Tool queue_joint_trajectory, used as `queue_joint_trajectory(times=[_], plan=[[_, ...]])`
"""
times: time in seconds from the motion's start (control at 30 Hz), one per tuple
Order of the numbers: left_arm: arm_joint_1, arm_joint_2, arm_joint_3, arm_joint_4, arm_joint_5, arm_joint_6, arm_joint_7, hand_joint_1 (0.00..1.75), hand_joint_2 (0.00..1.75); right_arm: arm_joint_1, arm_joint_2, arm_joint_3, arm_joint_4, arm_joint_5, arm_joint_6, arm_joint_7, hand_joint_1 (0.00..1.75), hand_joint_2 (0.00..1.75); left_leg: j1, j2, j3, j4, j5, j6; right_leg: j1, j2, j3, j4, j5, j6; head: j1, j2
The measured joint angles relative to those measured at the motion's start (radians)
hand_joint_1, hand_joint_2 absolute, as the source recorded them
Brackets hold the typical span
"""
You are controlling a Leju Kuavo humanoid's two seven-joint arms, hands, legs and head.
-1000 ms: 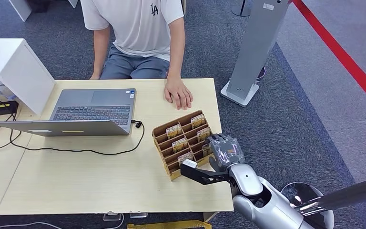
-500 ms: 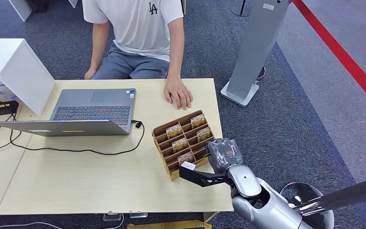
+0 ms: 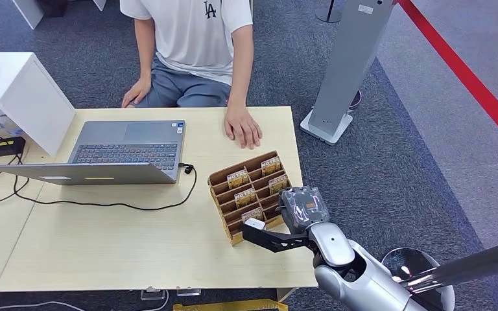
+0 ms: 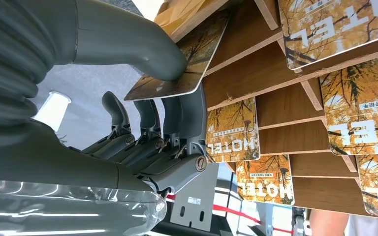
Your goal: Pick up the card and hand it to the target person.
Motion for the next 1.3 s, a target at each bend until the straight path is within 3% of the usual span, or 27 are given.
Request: queue_joint_trajectory(times=[0.33,0.7,0.9,1.13,1.27,1.3], plan=[[0.001,0.000,0.000,0.001,0.013,0.009,0.005,0.00,0.00,-0.031,-0.025,-0.005,-0.062,-0.031,-0.013,0.026,1.36,1.75,0.000,0.000,0.000,0.000,0.000,0.000,0.000,0.000,0.000,0.000,0.000,0.000,0.000,0.000],[0.005,0.002,0.000,0.002,0.025,0.004,0.006,0.00,0.00,-0.112,-0.099,-0.104,-0.431,0.014,-0.040,0.045,1.36,1.75,0.000,0.000,0.001,0.000,0.000,0.000,0.000,0.000,0.000,0.000,0.000,0.000,-0.002,0.000],[0.004,-0.001,0.000,0.002,0.025,-0.017,0.011,0.00,0.00,-0.110,-0.086,-0.103,-0.490,0.012,-0.133,-0.028,1.36,1.75,0.000,0.000,0.000,0.000,0.000,0.000,0.000,0.000,0.000,0.000,0.000,0.000,0.000,0.000],[0.003,-0.002,0.000,0.002,0.026,-0.063,-0.002,0.00,0.00,-0.097,-0.029,-0.078,-0.420,0.010,-0.219,-0.115,1.36,1.75,0.000,0.000,0.000,0.000,0.000,0.000,0.000,0.000,0.001,0.000,0.000,0.000,0.000,0.000],[0.003,-0.002,0.000,0.002,0.031,-0.097,-0.004,0.00,0.00,-0.097,0.004,-0.062,-0.353,0.003,-0.230,-0.133,0.88,1.75,0.000,0.000,0.000,0.000,0.000,0.000,0.000,0.000,0.000,0.000,0.000,0.000,-0.001,0.000],[0.003,-0.002,0.000,0.002,0.031,-0.102,-0.004,0.00,0.00,-0.097,0.011,-0.059,-0.338,0.001,-0.230,-0.137,0.84,1.75,0.000,0.000,0.000,0.000,0.000,0.000,0.000,0.000,0.000,0.000,0.000,0.000,0.000,0.000]])
